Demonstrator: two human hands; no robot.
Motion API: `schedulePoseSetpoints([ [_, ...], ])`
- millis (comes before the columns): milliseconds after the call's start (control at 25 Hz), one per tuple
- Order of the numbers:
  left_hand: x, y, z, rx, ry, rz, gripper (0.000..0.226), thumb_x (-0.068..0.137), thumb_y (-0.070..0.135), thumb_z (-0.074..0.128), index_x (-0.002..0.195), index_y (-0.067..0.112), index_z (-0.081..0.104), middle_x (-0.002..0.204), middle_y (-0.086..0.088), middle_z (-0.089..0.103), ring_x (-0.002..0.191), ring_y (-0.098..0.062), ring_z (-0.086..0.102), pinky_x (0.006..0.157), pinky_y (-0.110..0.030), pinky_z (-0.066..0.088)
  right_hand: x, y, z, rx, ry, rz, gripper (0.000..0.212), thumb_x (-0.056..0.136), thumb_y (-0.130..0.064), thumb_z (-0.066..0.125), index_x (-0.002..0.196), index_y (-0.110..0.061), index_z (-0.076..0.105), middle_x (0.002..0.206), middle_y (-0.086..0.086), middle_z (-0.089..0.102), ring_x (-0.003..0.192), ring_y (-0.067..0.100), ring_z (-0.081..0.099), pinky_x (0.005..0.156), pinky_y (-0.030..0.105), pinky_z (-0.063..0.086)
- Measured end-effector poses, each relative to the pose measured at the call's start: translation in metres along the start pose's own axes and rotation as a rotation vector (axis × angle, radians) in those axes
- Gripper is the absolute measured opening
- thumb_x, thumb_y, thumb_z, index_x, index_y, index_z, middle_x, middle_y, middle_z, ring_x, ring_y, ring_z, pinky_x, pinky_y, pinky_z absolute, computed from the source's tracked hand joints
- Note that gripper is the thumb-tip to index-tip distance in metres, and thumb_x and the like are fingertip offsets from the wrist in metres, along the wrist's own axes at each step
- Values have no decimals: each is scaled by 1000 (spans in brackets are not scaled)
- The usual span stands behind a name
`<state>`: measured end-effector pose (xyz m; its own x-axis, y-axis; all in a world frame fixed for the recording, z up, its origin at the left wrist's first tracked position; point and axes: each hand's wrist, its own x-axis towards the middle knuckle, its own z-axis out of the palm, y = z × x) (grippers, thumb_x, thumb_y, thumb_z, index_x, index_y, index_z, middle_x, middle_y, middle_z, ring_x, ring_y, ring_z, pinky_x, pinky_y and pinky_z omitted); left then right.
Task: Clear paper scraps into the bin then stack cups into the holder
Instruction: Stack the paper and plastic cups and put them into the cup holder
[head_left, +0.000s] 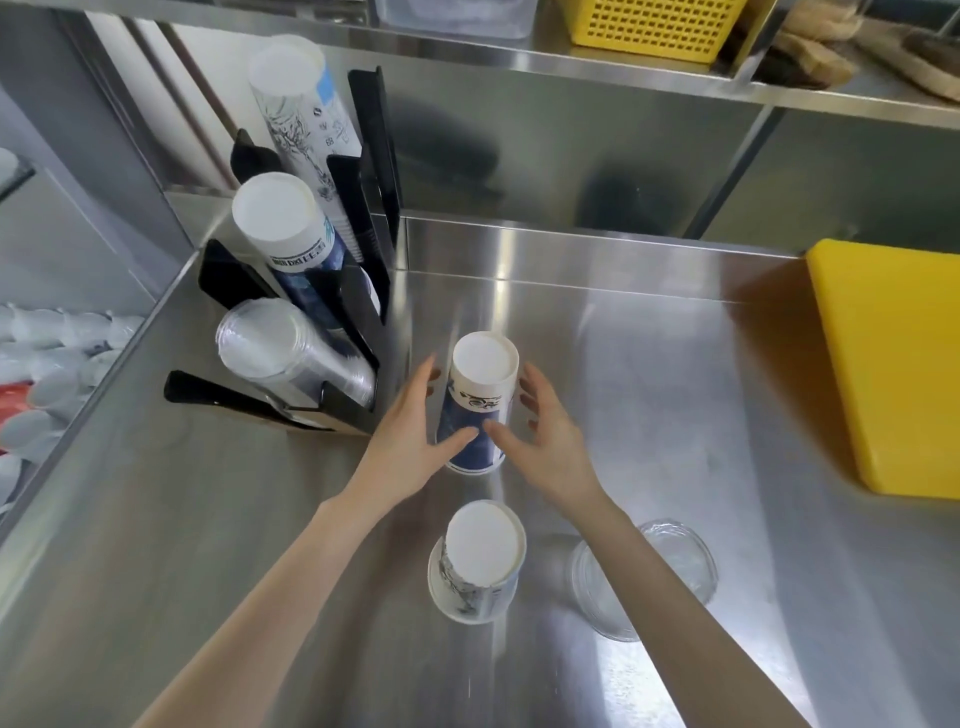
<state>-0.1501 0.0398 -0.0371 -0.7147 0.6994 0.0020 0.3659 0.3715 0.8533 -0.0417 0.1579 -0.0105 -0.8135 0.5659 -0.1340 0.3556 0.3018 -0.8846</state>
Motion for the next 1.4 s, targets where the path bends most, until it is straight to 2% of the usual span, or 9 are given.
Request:
schedulePoseSetpoints([
  [240,-1,-27,17,34,-87,-132,89,74,27,71,141,9,15,149,-10,29,137,-21,30,112,-41,29,13,6,13,-9,-34,22,101,71,-20,74,143,-20,2,152,0,23,136,16,28,109,31,29],
  [360,7,-32,26,-39,-117,-171,87,71,23,73,138,6,20,144,-11,39,131,-24,39,107,-45,36,23,9,20,37,-7,4,103,67,-16,77,142,-19,5,148,1,30,134,18,32,109,37,33],
  [480,6,-33,34,-109,-57,-210,71,68,18,75,127,9,37,126,-9,56,114,-24,55,95,-38,47,27,13,27,68,59,-1,78,66,-14,76,130,-20,32,126,-6,46,116,15,48,89,15,42],
  [640,5,-29,34,-153,-21,-197,57,65,19,77,115,17,48,114,-5,64,102,-20,62,83,-33,51,22,13,26,49,118,-2,68,65,-18,76,123,-21,40,118,-5,51,97,6,49,65,-6,36],
  [840,3,-3,24,-154,35,-133,63,65,23,77,120,17,46,122,-3,59,107,-19,59,83,-27,46,10,-10,11,42,172,-74,68,65,-21,76,122,-23,40,121,-6,52,97,5,49,65,-5,37],
  [1000,-7,28,7,-172,51,-88,70,68,20,76,128,14,40,130,-6,53,114,-22,55,94,-38,48,-8,-40,-6,42,215,-183,68,64,-23,77,122,-25,40,123,-5,52,100,5,49,77,13,40],
  [1080,-16,45,-2,-158,83,-36,70,68,19,75,128,12,39,130,-7,53,114,-23,54,92,-34,45,-21,-54,-13,36,229,-233,68,64,-24,77,122,-25,40,124,-5,52,102,6,49,82,20,41],
  [1200,-30,67,-16,-131,146,44,66,68,20,75,125,13,42,127,-8,50,112,-25,54,88,-32,43,-37,-75,-23,26,234,-311,68,64,-26,77,122,-26,41,118,-11,51,102,4,47,80,14,39],
  [1400,-45,90,-56,-179,178,108,64,71,20,73,126,16,40,128,-10,51,114,-27,53,97,-51,45,-53,-117,-30,2,207,-441,68,66,-27,76,123,-30,39,109,-24,47,97,-5,45,66,-4,36],
])
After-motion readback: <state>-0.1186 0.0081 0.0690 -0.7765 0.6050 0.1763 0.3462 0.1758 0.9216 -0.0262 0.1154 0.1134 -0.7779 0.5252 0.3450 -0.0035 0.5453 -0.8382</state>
